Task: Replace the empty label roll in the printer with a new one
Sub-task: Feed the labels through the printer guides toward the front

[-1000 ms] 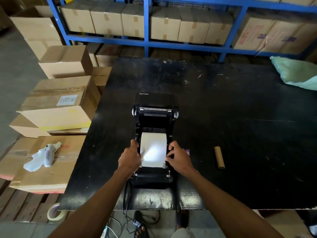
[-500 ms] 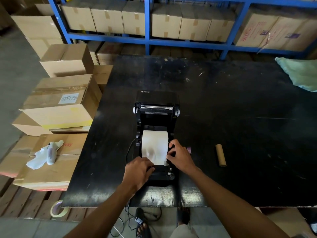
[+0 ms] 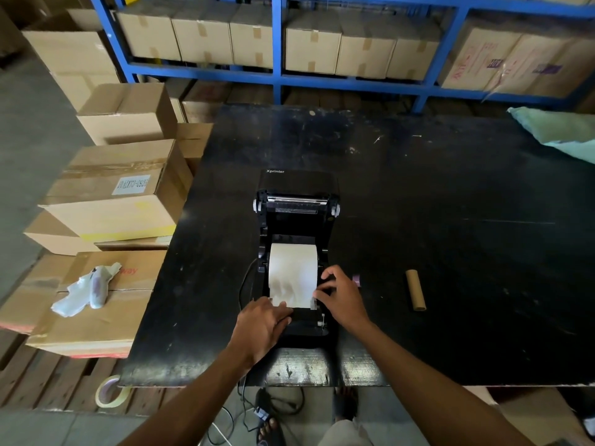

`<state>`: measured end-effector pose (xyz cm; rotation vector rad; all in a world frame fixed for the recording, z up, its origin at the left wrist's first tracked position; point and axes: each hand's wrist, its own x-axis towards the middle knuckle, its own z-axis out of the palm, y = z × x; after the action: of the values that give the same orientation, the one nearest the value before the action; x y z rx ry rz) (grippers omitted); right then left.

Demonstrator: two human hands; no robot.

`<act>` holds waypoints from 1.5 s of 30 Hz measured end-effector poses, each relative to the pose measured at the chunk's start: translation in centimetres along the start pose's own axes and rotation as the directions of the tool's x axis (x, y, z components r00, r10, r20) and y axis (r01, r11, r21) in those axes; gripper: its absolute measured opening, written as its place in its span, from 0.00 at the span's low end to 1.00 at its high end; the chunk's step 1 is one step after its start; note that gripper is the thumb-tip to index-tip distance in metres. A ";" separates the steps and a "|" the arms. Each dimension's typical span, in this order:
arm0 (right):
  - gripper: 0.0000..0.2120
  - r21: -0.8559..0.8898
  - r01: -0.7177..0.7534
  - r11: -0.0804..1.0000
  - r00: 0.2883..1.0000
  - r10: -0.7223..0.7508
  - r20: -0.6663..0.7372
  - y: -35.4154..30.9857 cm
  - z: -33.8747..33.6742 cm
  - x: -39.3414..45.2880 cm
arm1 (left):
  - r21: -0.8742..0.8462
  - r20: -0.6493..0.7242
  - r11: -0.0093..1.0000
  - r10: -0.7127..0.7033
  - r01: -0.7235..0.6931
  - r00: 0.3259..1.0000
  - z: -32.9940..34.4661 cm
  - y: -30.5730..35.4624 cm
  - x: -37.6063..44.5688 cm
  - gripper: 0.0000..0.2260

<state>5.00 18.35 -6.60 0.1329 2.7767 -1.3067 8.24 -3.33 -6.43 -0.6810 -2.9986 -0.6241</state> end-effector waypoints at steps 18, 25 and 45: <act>0.16 -0.080 -0.015 0.997 0.994 0.024 0.102 -0.6 -0.6 1.5 | -0.039 0.031 0.999 0.006 -0.004 0.999 0.3 -0.2 -0.7 0.18; 0.17 -0.049 -0.030 0.998 0.987 0.037 0.154 -0.8 -0.9 1.5 | -0.070 0.033 0.997 -0.024 0.026 0.999 0.0 -0.5 -0.6 0.16; 0.19 -0.262 0.087 0.961 0.976 -0.029 0.217 -1.1 -0.6 2.5 | -0.039 0.059 0.999 0.027 -0.025 0.998 0.1 -0.6 -0.1 0.19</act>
<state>2.40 18.23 -5.62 -0.0986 2.7555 -0.8778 8.08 -3.89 -6.74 -0.7524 -3.0344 -0.6741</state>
